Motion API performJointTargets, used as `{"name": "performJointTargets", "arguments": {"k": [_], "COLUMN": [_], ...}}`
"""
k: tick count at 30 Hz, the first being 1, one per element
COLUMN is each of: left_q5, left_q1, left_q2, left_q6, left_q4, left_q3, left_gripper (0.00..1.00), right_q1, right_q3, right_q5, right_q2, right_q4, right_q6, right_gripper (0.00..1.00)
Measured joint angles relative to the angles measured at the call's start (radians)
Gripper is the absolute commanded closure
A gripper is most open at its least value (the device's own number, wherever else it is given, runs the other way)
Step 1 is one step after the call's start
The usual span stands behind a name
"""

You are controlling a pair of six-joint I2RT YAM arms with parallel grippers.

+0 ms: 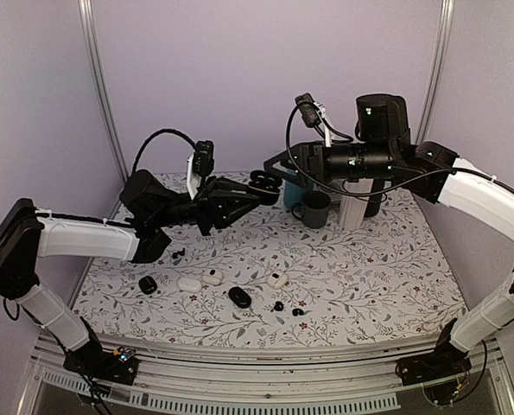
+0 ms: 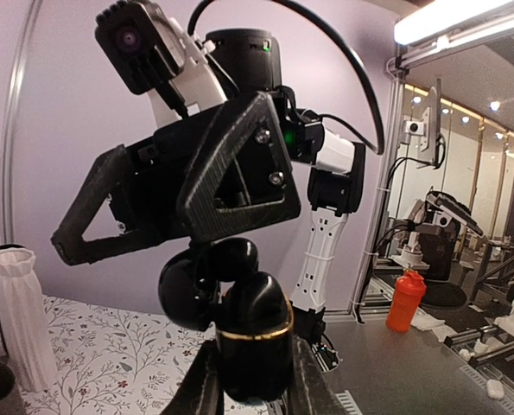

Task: Insert the wireless bluetooth earbuds into the charging case
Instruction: Close the charging case with the earbuds.

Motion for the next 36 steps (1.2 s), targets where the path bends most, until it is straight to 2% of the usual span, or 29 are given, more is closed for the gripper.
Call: {"name": "performJointTargets", "arguments": {"k": [36], "left_q5": [0.056], "left_q1": [-0.001], "left_q2": [0.011], "left_q6": [-0.035], "left_q4": [0.002], "left_q3": [0.006], "left_gripper": [1.0], "right_q1": [-0.001], "right_q3": [-0.088], "right_q5": [-0.085], "right_q2": [-0.057], "right_q4": [0.05], "right_q6": [-0.119], "right_gripper": [0.22]}}
